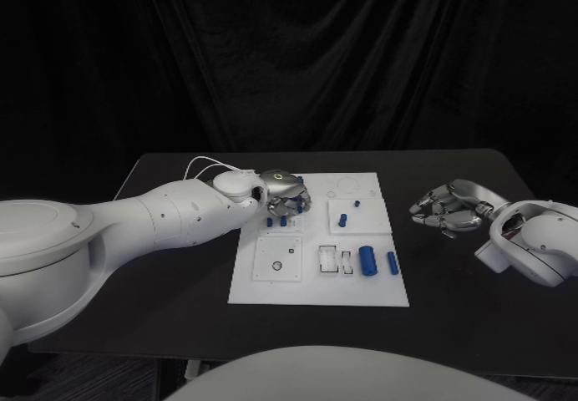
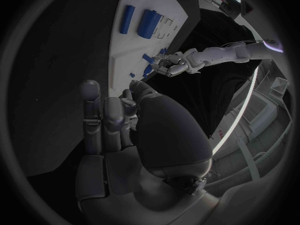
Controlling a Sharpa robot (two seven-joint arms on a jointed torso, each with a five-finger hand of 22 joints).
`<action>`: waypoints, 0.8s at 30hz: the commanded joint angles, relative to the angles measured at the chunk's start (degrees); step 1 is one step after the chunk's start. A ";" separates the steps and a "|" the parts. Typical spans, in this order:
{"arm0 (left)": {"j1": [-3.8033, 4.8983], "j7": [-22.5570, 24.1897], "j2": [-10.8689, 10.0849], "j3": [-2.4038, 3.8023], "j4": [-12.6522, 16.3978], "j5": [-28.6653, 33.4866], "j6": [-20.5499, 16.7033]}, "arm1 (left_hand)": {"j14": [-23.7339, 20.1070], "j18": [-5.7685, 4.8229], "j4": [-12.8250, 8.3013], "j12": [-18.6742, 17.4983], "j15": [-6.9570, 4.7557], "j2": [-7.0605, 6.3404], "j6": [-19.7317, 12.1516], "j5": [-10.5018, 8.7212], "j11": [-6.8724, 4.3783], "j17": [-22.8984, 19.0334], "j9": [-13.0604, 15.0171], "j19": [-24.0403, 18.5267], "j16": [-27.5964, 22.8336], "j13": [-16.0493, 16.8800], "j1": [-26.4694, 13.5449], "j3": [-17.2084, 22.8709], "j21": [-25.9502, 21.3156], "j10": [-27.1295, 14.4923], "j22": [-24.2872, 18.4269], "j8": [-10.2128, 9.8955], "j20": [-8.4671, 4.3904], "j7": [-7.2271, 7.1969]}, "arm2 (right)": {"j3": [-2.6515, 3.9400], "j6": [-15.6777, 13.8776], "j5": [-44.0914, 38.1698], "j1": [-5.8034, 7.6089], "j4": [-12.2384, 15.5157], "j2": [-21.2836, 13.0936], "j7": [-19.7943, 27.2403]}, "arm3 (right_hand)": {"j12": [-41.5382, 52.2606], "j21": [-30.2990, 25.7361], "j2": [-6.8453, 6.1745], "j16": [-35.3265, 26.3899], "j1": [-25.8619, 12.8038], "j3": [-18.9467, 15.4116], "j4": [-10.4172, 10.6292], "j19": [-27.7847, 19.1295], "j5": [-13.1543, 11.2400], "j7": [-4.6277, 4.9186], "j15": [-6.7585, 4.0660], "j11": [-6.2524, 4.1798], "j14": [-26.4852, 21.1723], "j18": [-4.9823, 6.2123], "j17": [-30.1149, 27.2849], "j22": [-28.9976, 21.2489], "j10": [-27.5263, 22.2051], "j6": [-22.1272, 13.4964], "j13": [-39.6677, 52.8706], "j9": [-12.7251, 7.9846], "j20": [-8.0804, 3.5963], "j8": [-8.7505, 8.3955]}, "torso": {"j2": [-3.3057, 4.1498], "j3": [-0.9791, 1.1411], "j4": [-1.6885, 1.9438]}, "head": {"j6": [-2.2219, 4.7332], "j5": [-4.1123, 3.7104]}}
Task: Assemble the parts on the task board
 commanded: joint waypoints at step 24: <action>-0.45 1.35 -3.75 -0.11 3.47 -0.53 -8.64 | 0.85 -1.62 -2.55 2.94 -1.48 1.96 8.50 0.94 -2.10 -1.81 -0.28 1.76 0.83 -0.26 -1.01 -0.20 2.31 8.18 10.90 2.60 -0.33 2.02 | 0.04 1.17 0.19 -0.14 -0.28 0.64 -0.44 | -0.21 -0.59 0.68 -0.11 -0.40 -0.02 0.65 0.16 0.21 -0.12 0.39 0.33 0.05 0.33 -0.20 -0.19 -0.13 0.13 -0.22 -0.15 0.06 -0.19 | -0.06 0.02 -0.03 | 0.01 -0.14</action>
